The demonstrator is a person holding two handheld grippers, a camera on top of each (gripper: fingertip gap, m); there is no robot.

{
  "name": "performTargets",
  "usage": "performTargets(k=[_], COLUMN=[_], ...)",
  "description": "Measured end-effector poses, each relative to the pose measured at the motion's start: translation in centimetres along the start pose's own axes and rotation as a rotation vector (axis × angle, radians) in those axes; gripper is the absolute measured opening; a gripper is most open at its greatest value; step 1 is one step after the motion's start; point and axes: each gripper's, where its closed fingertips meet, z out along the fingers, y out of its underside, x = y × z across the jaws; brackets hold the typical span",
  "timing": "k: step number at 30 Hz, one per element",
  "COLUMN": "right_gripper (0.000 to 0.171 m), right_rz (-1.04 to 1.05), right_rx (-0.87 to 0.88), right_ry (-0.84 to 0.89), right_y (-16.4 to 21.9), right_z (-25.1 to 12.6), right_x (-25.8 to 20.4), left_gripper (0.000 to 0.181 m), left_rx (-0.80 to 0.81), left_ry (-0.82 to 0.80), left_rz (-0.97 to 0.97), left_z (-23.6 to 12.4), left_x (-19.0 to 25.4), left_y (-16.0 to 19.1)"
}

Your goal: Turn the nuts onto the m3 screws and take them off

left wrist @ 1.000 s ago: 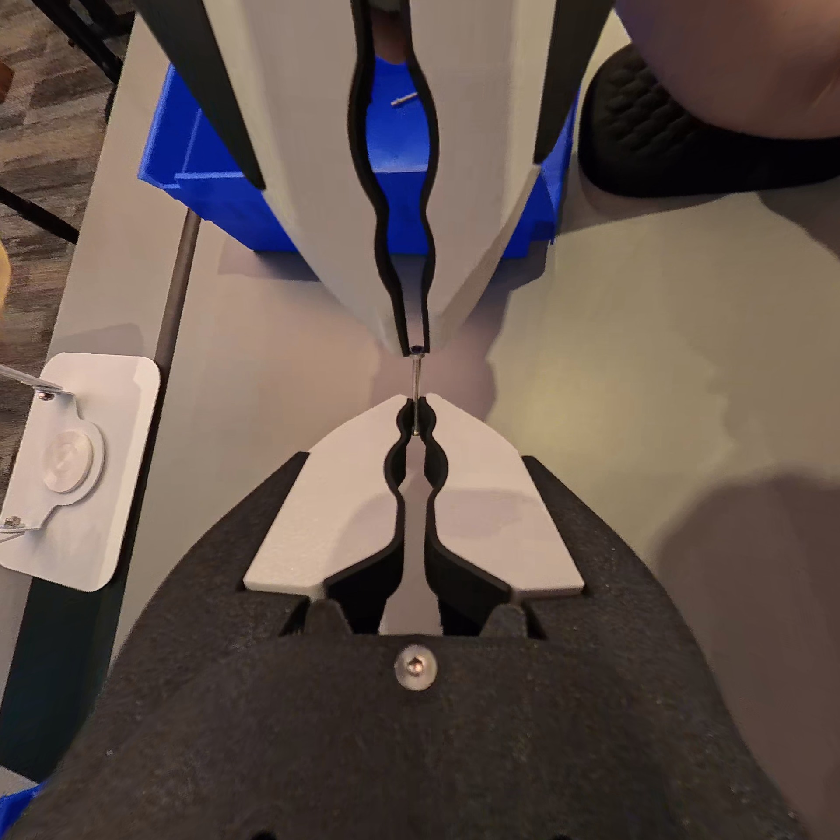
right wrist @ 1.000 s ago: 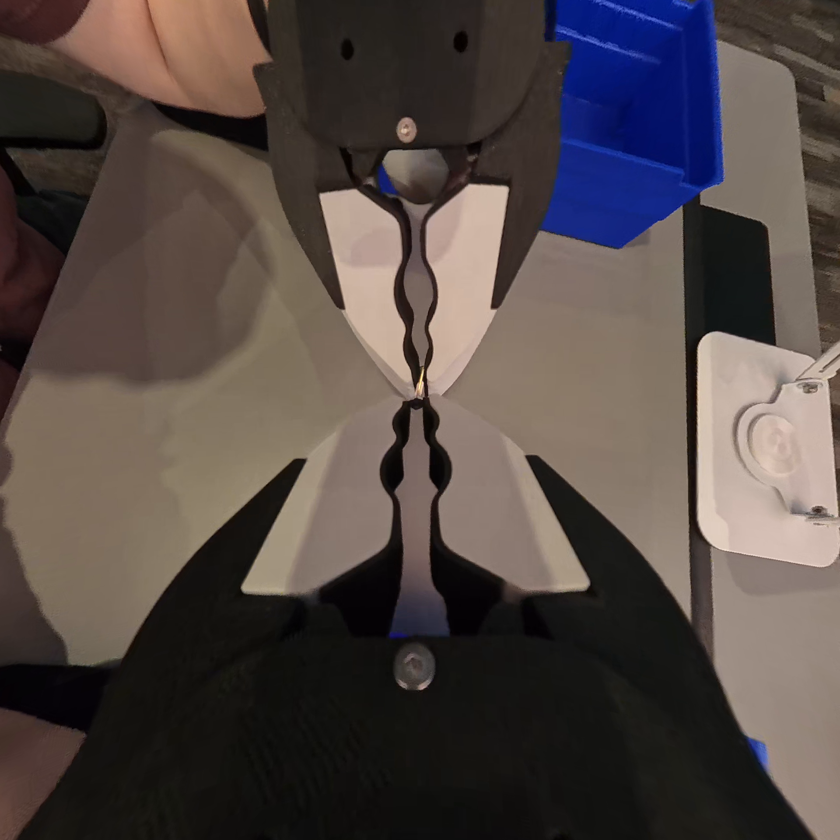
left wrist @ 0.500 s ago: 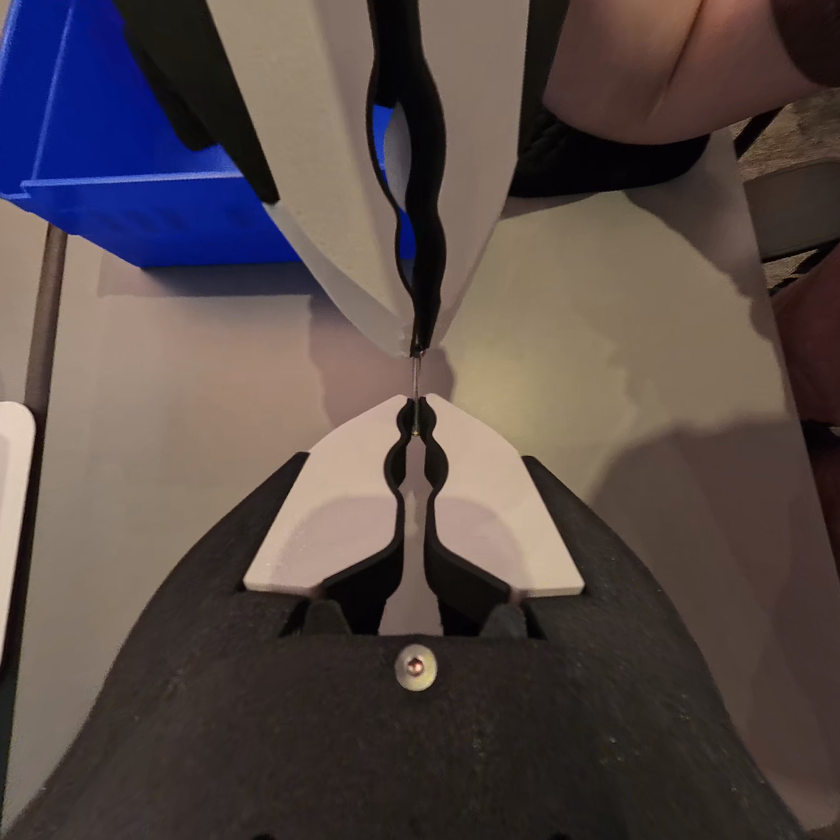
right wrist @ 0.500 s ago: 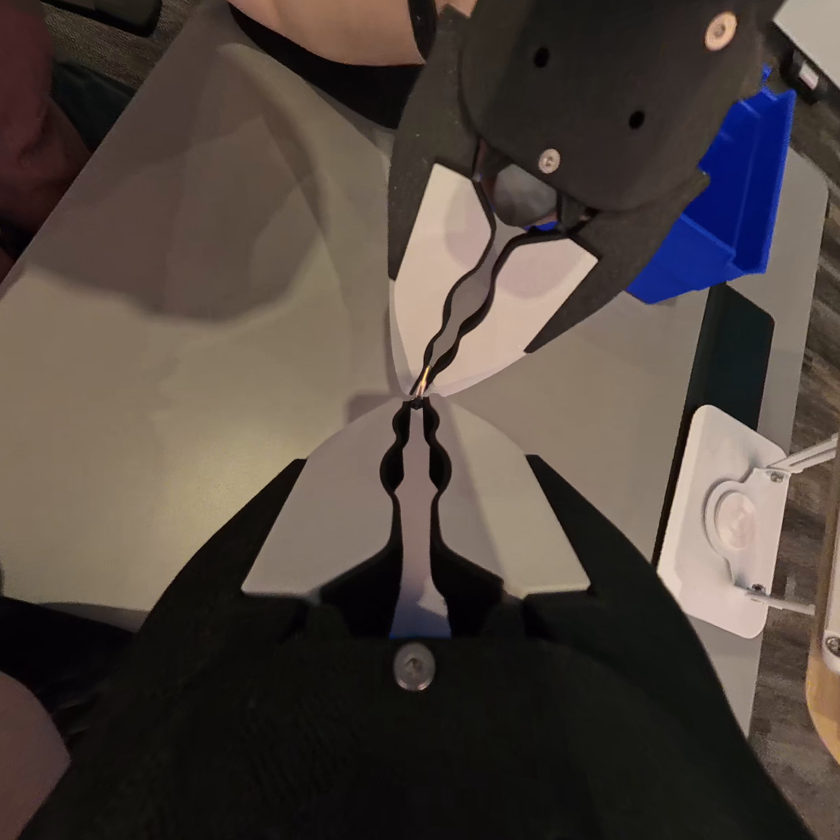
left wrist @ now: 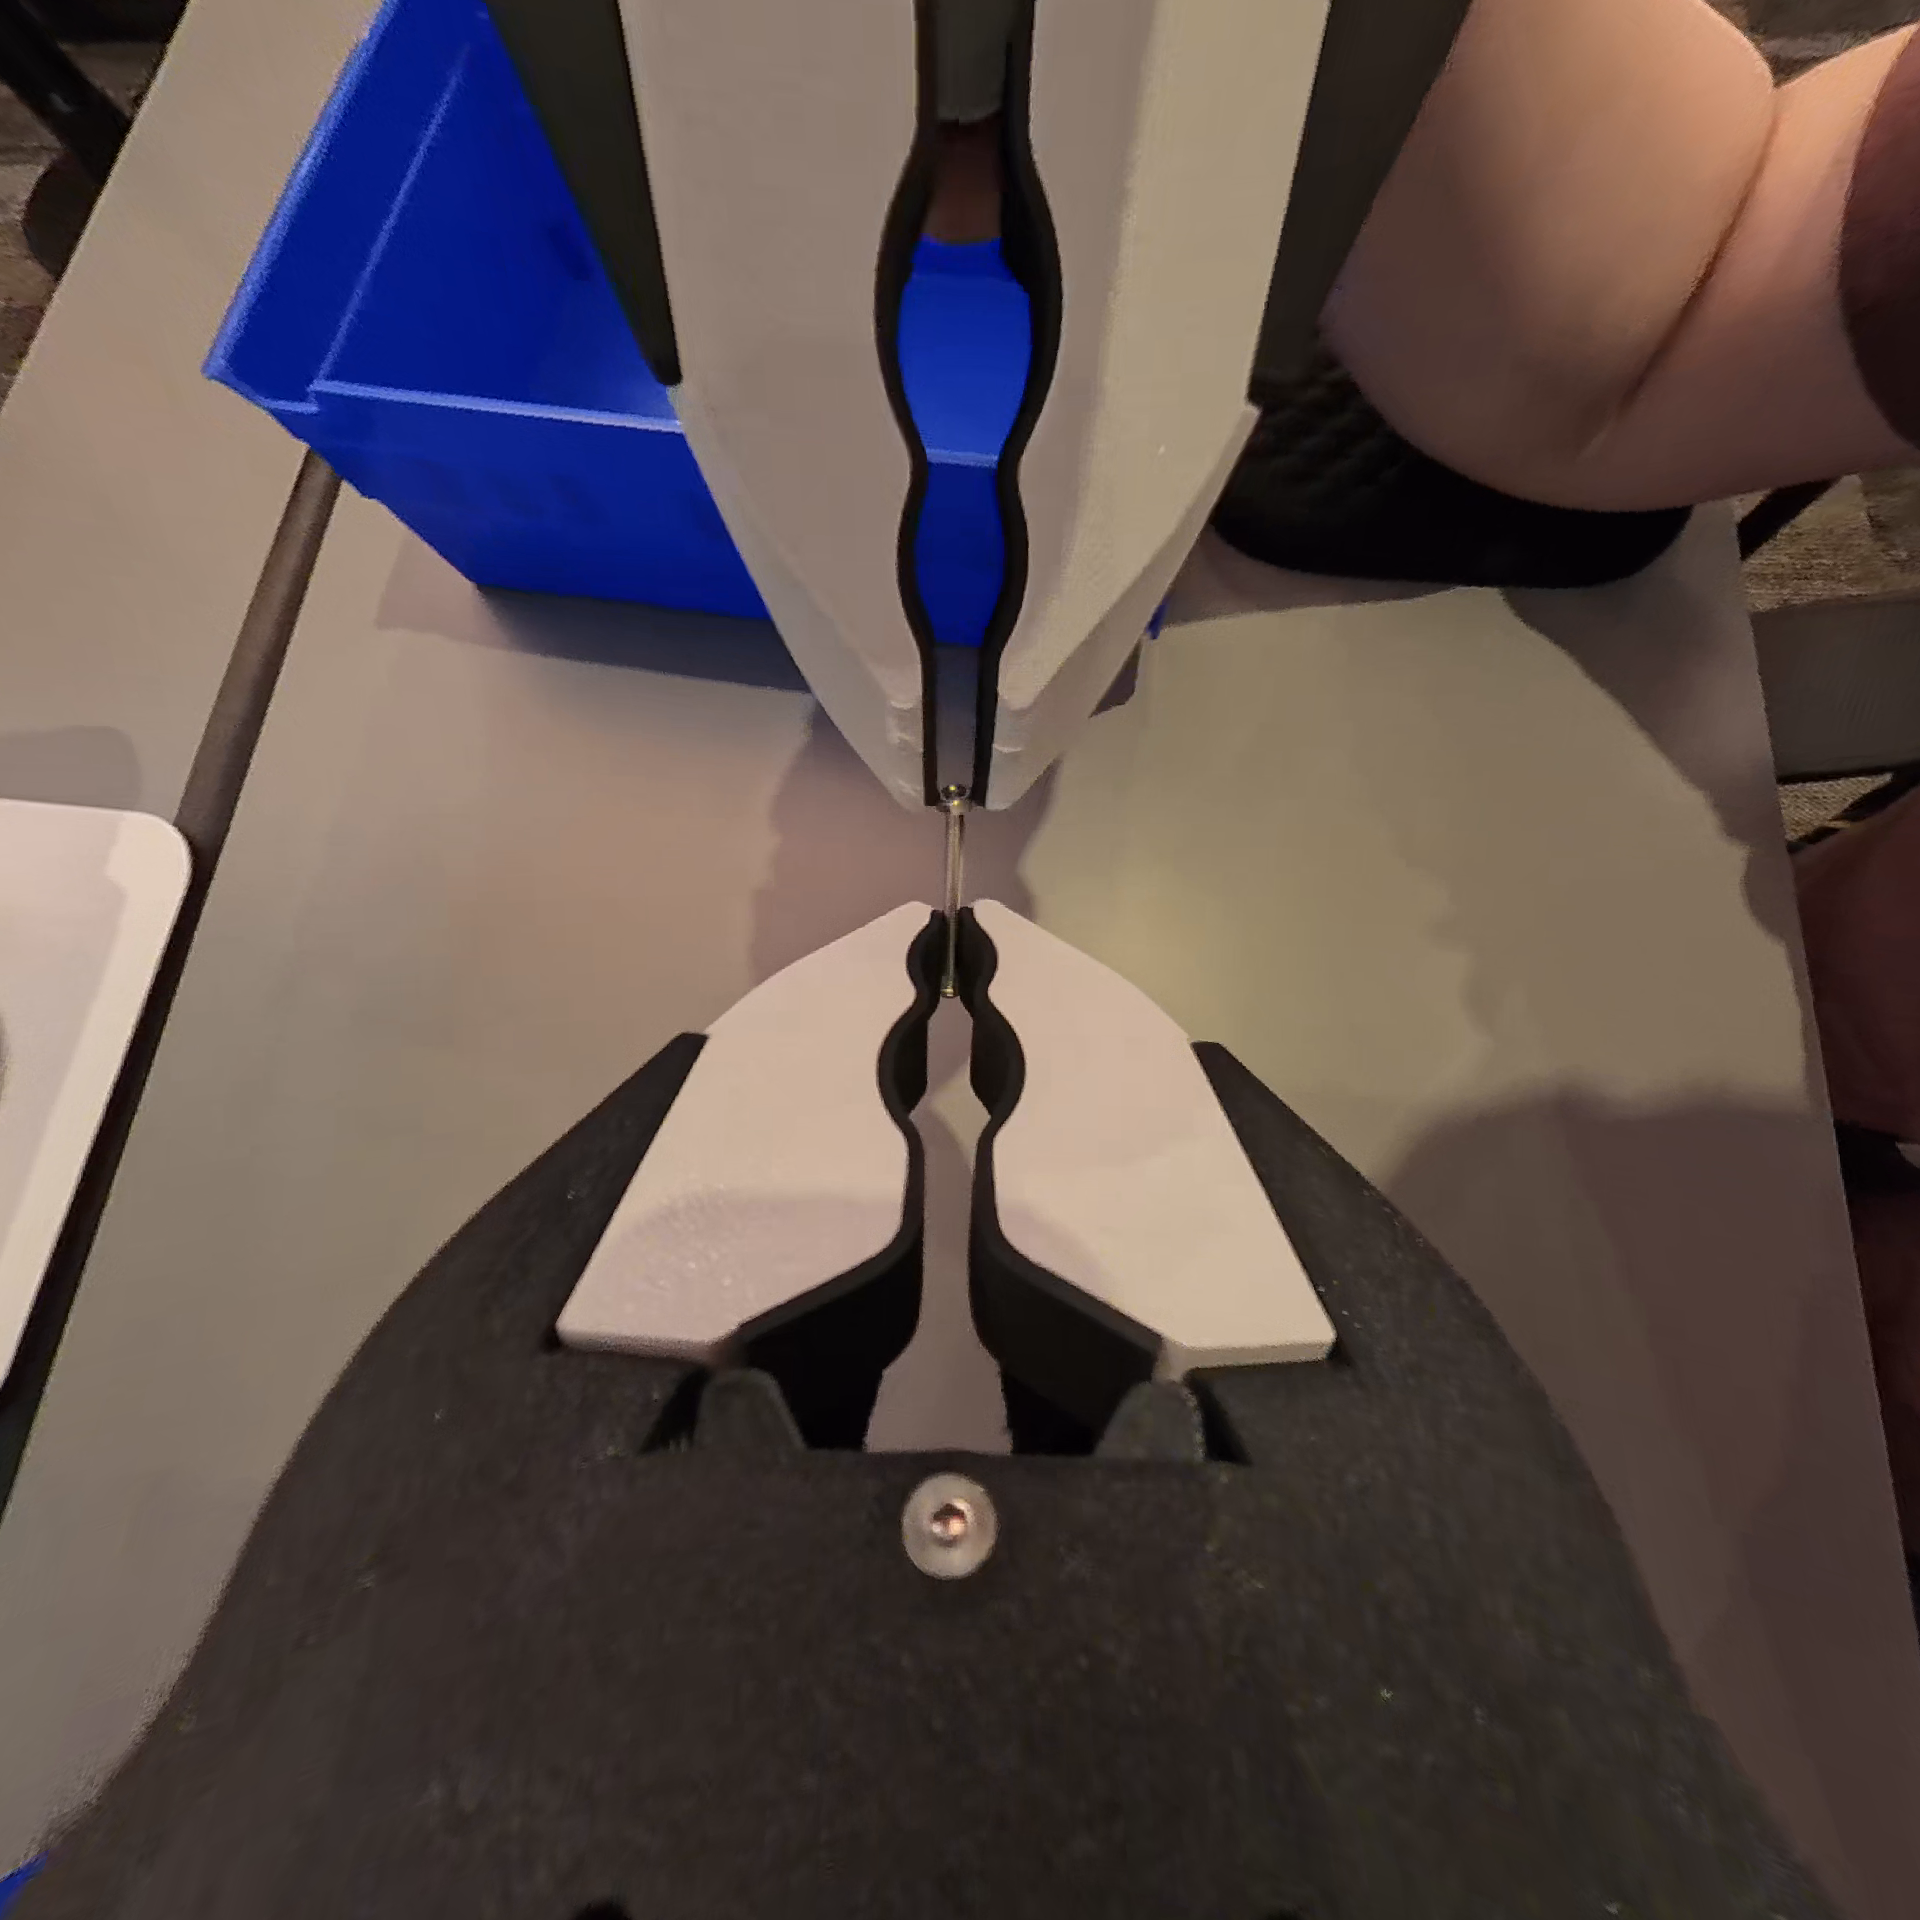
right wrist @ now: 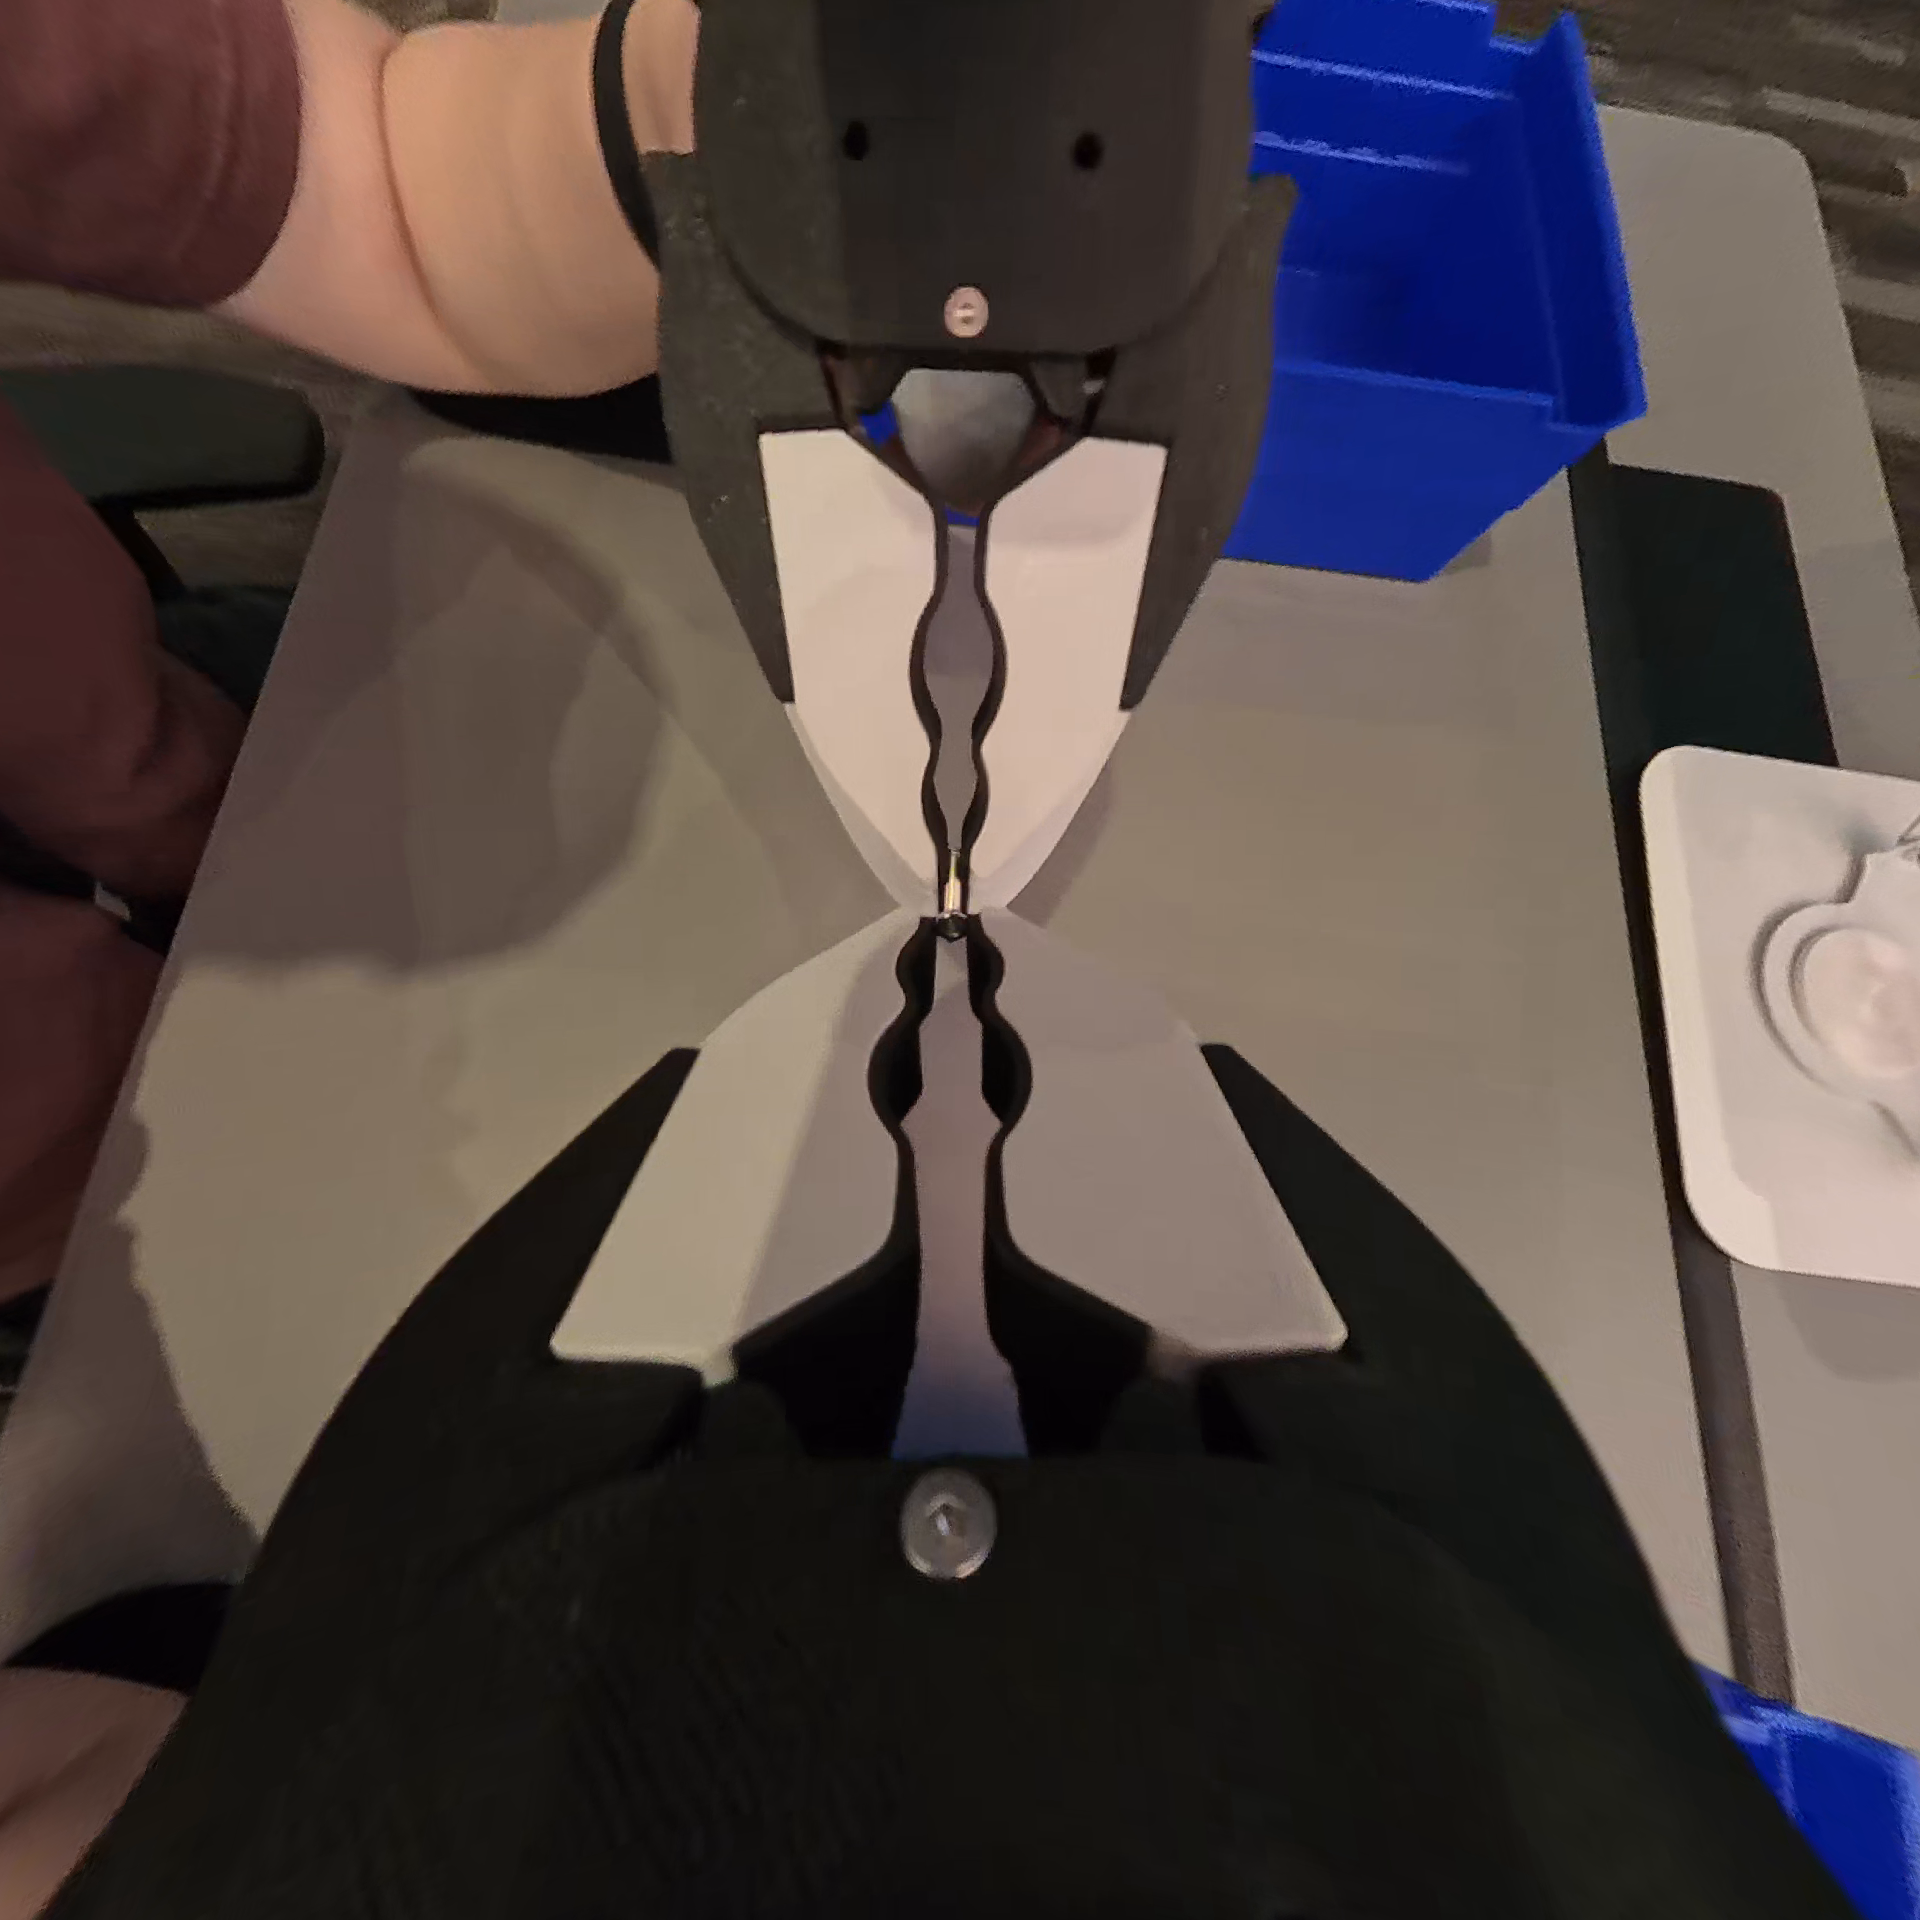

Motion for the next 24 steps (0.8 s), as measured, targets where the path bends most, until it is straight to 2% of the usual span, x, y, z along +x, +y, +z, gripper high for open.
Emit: performTargets(k=[6,13,16,19,24], right_gripper=[0.006,0.007,0.02,0.026,0.028], right_rz=[0.104,0.063,0.05,0.012,-0.001], right_rx=[0.012,0.055,0.11,0.234,0.521], right_ry=[-0.004,0.005,0.024,0.059,-0.013], right_y=[-0.1,-0.7,-1.5,-3.1,-6.6], right_z=[0.1,-0.2,-0.9,-2.5,-5.5], right_x=[0.8,0.9,1.2,1.6,0.7], left_gripper=[0.002,0.002,0.002,0.002,0.002], left_rx=[-0.011,0.025,0.062,0.166,0.497], left_ry=[-0.049,-0.053,-0.054,-0.059,0.023], left_rz=[-0.011,-0.012,-0.017,-0.022,-0.044], left_z=[-0.1,-0.5,-0.9,-1.8,-5.0], left_x=[-0.7,-0.8,-1.0,-1.2,-0.2], left_y=[0.1,-0.4,-0.9,-2.3,-6.4])
